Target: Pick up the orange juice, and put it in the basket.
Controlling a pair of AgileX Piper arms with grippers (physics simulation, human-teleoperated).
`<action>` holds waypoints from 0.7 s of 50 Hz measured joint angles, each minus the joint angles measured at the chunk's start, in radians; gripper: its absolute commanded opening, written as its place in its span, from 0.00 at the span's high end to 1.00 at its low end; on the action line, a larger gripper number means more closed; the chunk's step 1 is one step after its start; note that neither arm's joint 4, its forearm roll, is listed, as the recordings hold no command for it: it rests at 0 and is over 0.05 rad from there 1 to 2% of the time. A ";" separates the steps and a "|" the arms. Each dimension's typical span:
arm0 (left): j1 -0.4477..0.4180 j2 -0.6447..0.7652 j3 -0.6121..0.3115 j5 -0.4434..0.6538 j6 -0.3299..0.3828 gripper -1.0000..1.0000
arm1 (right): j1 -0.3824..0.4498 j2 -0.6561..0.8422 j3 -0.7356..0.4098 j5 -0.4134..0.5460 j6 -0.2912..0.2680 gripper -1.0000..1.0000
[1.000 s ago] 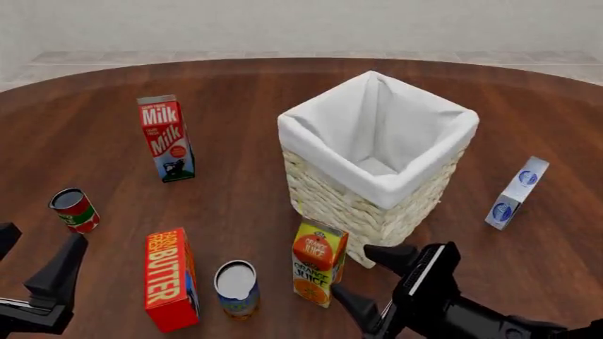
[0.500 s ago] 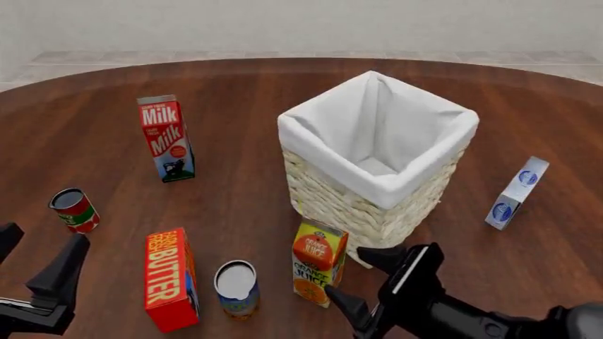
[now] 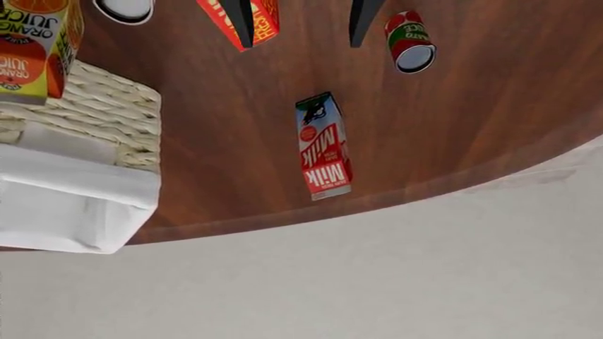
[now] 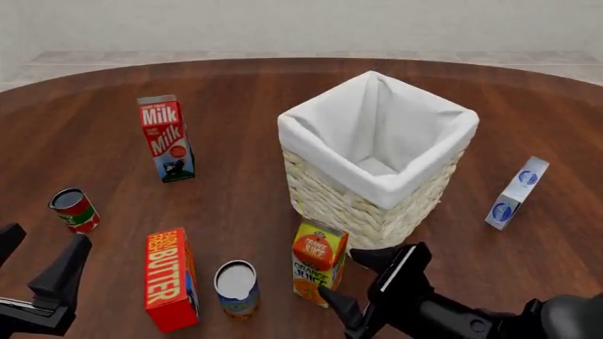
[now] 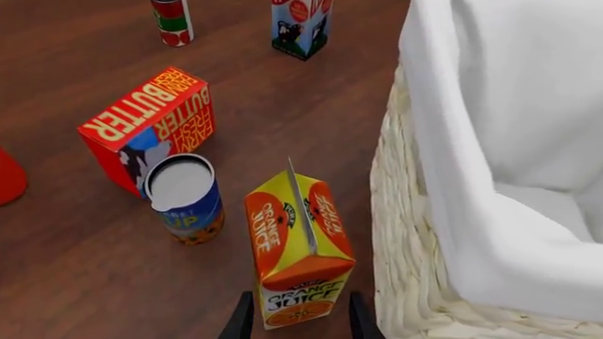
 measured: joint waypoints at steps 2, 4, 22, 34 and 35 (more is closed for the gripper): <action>-0.001 0.000 0.000 0.000 0.000 0.00 | 0.000 0.005 -0.003 0.001 -0.001 0.00; -0.002 0.001 0.000 0.000 0.001 0.00 | 0.000 0.011 -0.006 0.001 -0.001 0.00; -0.010 0.004 0.000 -0.001 0.007 0.00 | 0.001 0.045 -0.029 0.006 -0.012 0.00; -0.014 0.005 0.000 -0.002 0.008 0.00 | 0.005 0.055 -0.053 0.029 -0.023 0.00; -0.014 0.004 0.000 -0.001 0.008 0.00 | 0.005 0.056 -0.055 0.030 -0.024 0.00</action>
